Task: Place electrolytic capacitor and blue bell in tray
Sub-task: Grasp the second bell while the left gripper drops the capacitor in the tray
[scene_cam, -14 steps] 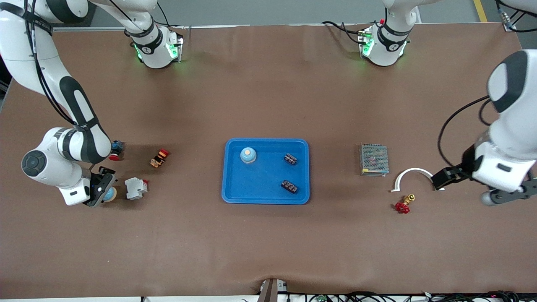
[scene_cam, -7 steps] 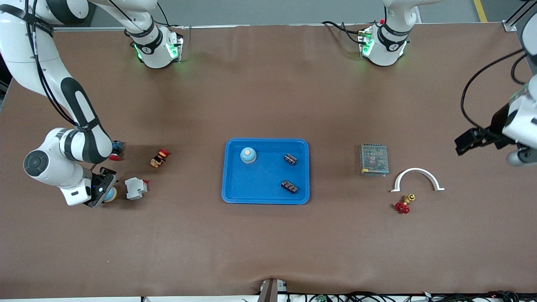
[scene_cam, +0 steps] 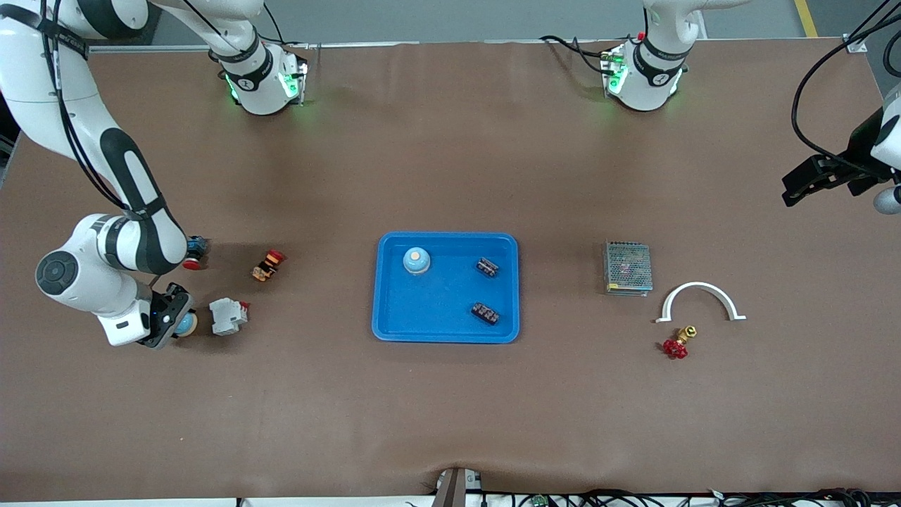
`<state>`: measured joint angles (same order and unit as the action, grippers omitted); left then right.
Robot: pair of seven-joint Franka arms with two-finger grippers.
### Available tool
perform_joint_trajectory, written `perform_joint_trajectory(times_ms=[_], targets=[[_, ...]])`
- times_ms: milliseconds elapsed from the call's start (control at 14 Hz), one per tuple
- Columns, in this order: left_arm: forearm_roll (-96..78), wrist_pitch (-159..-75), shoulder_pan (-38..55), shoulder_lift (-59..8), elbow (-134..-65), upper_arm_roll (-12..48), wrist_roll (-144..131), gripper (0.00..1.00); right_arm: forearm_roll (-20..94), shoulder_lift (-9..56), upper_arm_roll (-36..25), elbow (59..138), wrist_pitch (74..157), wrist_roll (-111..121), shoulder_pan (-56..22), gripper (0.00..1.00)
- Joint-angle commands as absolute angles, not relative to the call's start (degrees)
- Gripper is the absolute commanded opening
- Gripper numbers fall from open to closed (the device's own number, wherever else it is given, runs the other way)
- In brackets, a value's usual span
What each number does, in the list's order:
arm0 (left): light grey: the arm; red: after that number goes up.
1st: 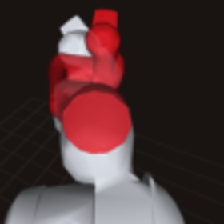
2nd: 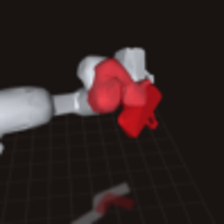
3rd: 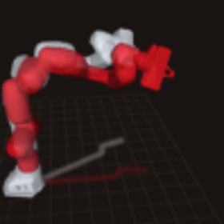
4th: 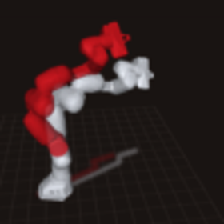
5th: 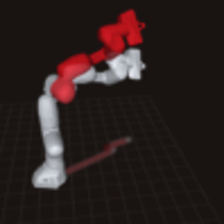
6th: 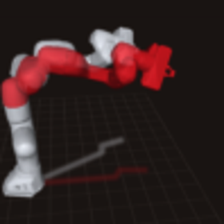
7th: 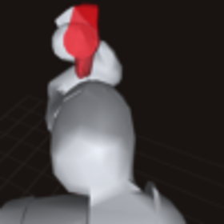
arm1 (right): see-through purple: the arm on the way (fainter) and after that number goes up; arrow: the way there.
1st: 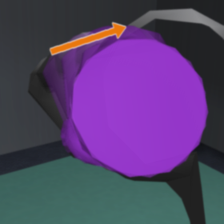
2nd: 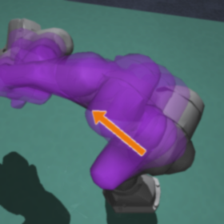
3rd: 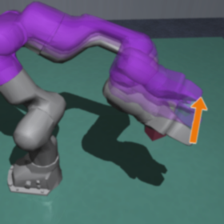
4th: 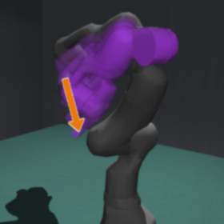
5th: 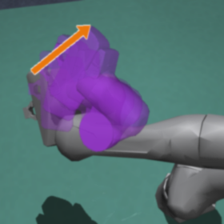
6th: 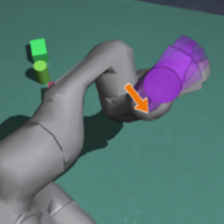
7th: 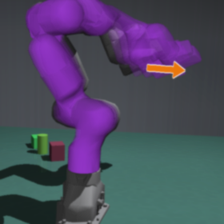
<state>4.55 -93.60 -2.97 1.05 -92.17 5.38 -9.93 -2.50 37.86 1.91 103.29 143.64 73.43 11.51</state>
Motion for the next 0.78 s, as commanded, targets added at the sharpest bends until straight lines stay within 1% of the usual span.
perform_joint_trajectory(times_ms=[0, 142, 285, 499, 712], targets=[[3.52, -91.94, -2.46, 1.93, -92.11, 5.27, -8.7, 1.0, -2.2, 38.41, 3.43, 103.27, 143.53, 73.65, 12.48, 0.16], [2.64, -90.8, -2.11, 1.93, -92.11, 6.15, -8.0, 1.0, -1.94, 38.15, 3.69, 103.18, 143.53, 72.87, 12.22, 0.16], [2.46, -89.3, -2.11, 2.02, -91.76, 8.34, -8.17, 1.0, -0.27, 37.27, 4.39, 103.1, 142.48, 70.06, 12.04, 0.16], [2.37, -88.86, -2.37, 2.55, -91.58, 8.96, -8.17, 1.0, 0.18, 35.69, 5.62, 99.24, 133.8, 63.83, 11.61, 0.16], [2.37, -88.86, -2.37, 2.02, -91.58, 8.96, -8.09, 1.0, 0.09, 34.2, 5.63, 93.88, 124.39, 59.78, 8.89, 0.16]])
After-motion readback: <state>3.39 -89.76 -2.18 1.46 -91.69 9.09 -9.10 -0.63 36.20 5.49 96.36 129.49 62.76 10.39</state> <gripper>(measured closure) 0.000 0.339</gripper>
